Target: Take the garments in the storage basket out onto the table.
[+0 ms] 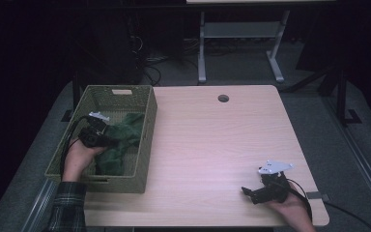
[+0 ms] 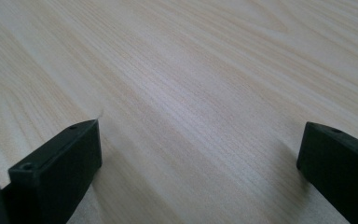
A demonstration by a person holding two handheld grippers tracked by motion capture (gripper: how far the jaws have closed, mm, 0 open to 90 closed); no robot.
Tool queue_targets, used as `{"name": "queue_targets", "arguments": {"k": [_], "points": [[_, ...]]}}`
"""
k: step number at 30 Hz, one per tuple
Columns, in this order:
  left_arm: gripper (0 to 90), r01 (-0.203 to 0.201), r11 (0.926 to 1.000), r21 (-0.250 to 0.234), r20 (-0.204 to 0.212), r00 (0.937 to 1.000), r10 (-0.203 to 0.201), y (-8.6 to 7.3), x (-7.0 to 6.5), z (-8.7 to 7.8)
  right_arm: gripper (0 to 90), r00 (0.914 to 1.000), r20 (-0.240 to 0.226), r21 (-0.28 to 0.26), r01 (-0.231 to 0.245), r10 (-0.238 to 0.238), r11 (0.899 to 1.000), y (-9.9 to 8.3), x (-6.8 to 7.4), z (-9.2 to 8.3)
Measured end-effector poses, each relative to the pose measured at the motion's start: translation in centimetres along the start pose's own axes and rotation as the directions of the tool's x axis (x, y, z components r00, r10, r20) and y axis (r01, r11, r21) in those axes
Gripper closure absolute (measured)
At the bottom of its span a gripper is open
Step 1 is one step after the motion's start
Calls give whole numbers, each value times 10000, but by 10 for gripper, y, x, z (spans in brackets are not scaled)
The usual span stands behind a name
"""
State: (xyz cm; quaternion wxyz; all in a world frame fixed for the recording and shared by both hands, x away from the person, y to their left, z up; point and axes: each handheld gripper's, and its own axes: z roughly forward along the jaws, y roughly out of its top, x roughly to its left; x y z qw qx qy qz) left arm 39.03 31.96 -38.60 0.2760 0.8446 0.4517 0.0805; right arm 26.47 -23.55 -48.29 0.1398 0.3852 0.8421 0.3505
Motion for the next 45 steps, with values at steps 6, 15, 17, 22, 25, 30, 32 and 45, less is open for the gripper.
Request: {"name": "queue_targets", "arguments": {"k": [6,15,17,22,25,30,32,45], "points": [[819,369,9954,-884,445,9985,-330,3,-1,-19,0,10000,1,1,-5,5,10000,0,0,0],[825,503,9817,-1837,822,9960,-356,5,-6,-44,0,10000,-1,-1,-5,5,10000,0,0,0],[826,509,9786,-1991,810,9961,-354,6,-7,-50,0,10000,1,-1,-7,7,10000,0,0,0],[829,612,9689,-2399,899,9951,-406,9,-9,-63,0,10000,2,-5,-23,23,10000,0,0,0],[831,643,9639,-2582,966,9945,-405,12,-10,-70,0,10000,3,4,12,-12,10000,0,0,0],[832,493,9607,-2733,975,9950,-233,19,-12,-84,0,10000,2,-3,-16,16,10000,0,0,0],[832,457,9576,-2843,1009,9947,-175,22,-13,-91,0,10000,2,-1,-15,15,10000,0,0,0],[836,173,9392,-3430,804,9967,110,41,-21,-131,0,10000,-1,-8,-16,16,10000,0,0,0]]}}
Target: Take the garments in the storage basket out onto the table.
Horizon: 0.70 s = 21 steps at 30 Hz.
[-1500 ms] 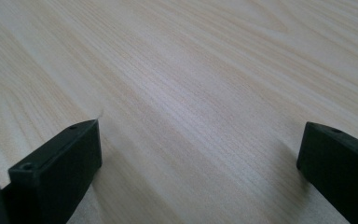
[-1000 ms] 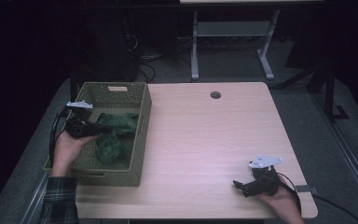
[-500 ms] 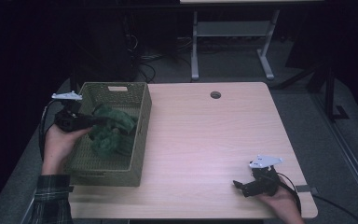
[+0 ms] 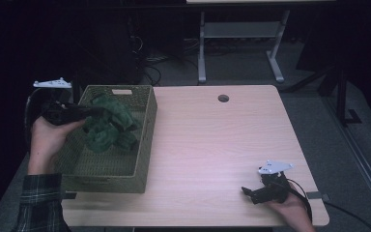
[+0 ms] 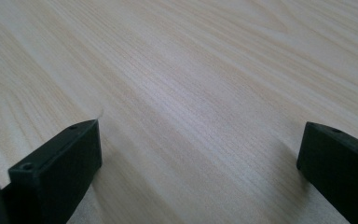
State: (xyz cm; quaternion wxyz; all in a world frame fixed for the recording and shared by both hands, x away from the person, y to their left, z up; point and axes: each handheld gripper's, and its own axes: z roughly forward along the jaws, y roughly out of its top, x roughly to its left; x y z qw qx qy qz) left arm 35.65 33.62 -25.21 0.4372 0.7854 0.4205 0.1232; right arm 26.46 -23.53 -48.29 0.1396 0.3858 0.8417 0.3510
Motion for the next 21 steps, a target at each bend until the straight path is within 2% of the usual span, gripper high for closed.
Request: {"name": "queue_targets", "arguments": {"k": [3,12,16,21], "points": [[837,-157,9995,-260,-20,9999,157,12,-6,-11,0,10000,-3,-1,2,-2,10000,0,0,0],[838,-467,9960,-755,114,9988,477,38,-21,-26,0,10000,-1,-3,6,-6,10000,0,0,0],[839,-598,9939,-930,315,9975,630,47,-29,-26,0,10000,0,-4,9,-9,10000,0,0,0],[839,-629,9932,-981,643,9955,694,52,-37,-17,0,10000,-1,-3,11,-11,10000,0,0,0]]}}
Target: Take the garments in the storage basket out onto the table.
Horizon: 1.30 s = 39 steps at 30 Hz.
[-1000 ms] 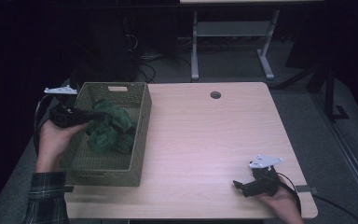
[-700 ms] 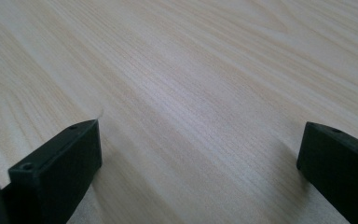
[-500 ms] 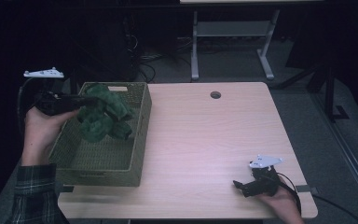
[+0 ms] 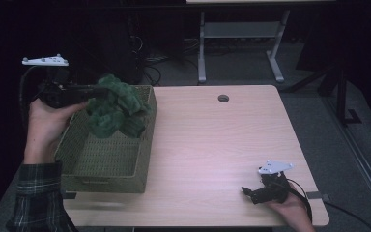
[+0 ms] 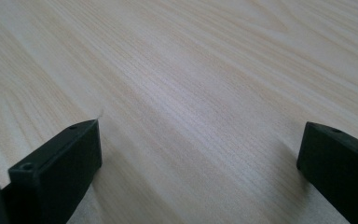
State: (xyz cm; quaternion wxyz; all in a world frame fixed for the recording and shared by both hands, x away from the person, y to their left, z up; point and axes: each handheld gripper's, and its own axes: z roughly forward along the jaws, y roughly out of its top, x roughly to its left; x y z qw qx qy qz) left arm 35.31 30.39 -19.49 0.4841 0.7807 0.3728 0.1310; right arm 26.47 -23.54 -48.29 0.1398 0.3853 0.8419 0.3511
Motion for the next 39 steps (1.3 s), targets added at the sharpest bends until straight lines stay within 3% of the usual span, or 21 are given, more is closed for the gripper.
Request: {"name": "queue_targets", "arguments": {"k": [8,21,39], "points": [[840,-198,9998,47,443,9988,196,8,-14,22,0,10000,5,5,-14,14,10000,0,0,0],[840,-686,9976,112,1401,9879,664,19,-58,78,0,10000,1,28,-50,50,10000,0,0,0],[841,-490,9980,404,2544,9664,371,-10,-104,162,0,10000,-6,20,-83,83,10000,0,1,0]]}}
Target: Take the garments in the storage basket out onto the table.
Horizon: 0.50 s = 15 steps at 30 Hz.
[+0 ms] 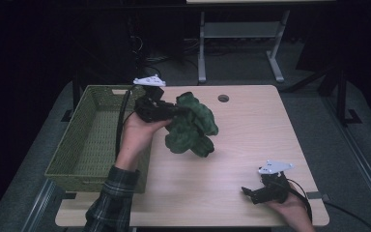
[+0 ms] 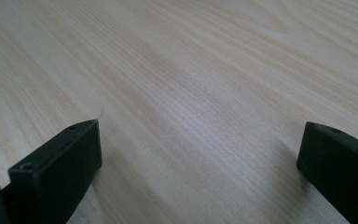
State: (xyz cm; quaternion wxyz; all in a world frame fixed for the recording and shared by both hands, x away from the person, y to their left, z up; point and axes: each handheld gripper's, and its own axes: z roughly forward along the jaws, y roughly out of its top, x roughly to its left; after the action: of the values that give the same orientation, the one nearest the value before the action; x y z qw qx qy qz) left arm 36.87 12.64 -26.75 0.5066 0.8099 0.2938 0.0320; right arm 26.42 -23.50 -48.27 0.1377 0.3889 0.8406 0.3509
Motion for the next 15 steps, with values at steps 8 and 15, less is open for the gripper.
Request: {"name": "queue_targets", "arguments": {"k": [8,15], "points": [[841,212,9991,372,350,9991,-225,-20,-8,40,0,10000,8,-16,22,-22,10000,0,0,0],[842,431,9971,634,679,9966,-474,-35,-16,71,0,10000,1,3,-5,5,10000,0,0,0]]}}
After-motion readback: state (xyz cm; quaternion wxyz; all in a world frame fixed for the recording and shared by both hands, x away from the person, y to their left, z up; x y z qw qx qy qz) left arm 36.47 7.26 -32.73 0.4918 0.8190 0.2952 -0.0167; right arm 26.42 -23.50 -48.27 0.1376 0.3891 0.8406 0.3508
